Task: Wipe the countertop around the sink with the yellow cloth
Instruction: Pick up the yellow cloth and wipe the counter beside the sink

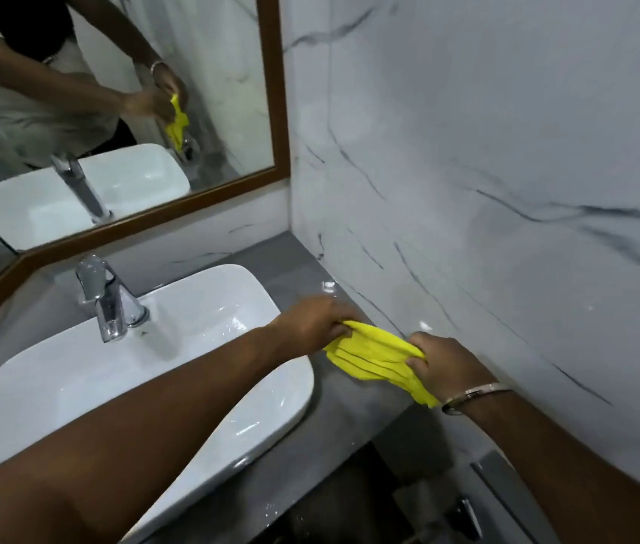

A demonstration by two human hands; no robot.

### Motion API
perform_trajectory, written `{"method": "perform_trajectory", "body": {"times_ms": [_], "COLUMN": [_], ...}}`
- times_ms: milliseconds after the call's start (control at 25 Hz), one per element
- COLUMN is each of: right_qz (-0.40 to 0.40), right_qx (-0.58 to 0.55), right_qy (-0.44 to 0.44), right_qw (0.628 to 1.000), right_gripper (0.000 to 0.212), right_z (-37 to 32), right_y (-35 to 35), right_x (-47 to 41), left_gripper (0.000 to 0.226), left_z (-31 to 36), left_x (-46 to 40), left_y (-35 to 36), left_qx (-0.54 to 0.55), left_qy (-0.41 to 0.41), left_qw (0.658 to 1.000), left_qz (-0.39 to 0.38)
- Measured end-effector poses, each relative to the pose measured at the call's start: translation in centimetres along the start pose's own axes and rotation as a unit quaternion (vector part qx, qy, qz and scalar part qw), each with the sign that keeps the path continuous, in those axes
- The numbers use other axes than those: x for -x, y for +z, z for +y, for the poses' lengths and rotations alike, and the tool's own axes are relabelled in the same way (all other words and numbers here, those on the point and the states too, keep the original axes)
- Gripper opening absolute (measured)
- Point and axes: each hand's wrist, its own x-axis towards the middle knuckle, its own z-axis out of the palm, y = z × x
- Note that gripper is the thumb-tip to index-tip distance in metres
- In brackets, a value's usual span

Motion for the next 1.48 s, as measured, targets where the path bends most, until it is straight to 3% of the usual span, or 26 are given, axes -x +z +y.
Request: {"method": "perform_trajectory", "body": {"times_ms": [120, 320, 520, 640, 720, 840, 960, 1040, 1240, 1480], "right_qz": [-0.016, -0.065, -0.045, 0.101, 0.124, 0.079, -0.01, -0.042, -0.035, -0.037], "right_qx": [0.002, 0.009, 0.068, 0.24, 0.263, 0.258, 0.252, 0.258, 0.234, 0.164], "right_qy": [0.025, 0.051, 0.057, -0.042, -0.118, -0.191, -0.172, -0.187, -0.223, -0.124], "right_qw": [1.0, 0.997, 0.995, 0.965, 0.949, 0.944, 0.952, 0.947, 0.946, 0.978], "right_gripper": [0.016, 0.005, 0.027, 0.041, 0.049, 0.05, 0.068, 0.068, 0.056, 0.054], "right_z": [-1.6, -1.9, -1.5, -1.5, -1.3, -1.3, -0.7, -0.5, 0.9, -3.1], "right_y": [2.6, 6.5, 8.1, 9.9, 11.6, 13.5, 14.6, 15.8, 17.0, 17.6], "right_x": [-5.2, -11.4, -16.4, -17.0, -17.6, -20.5, -23.4, -24.7, -24.3, -33.7], "left_gripper": [0.024, 0.025, 0.023, 0.025, 0.036, 0.076, 0.086, 0.09, 0.091, 0.084], "left_z": [-5.3, -10.6, -13.4, -14.3, -16.2, -19.2, -19.6, -20.1, -20.1, -20.6], "left_x": [-1.8, -5.2, -6.8, -5.0, -2.1, 1.4, 1.8, 1.7, 2.0, 1.8], "left_y": [0.0, 0.6, 1.2, 0.8, 0.2, 0.5, 3.1, 4.4, 4.8, 5.6], "left_qx": [0.05, 0.026, 0.011, -0.079, -0.097, -0.119, -0.117, -0.098, -0.06, -0.017], "left_qy": [-0.045, -0.125, -0.191, -0.207, -0.2, -0.224, -0.22, -0.23, -0.224, -0.212], "left_qw": [0.998, 0.987, 0.976, 0.975, 0.97, 0.966, 0.967, 0.966, 0.966, 0.965], "left_qz": [0.01, -0.101, -0.109, -0.005, 0.094, 0.043, 0.044, 0.067, 0.115, 0.156]}}
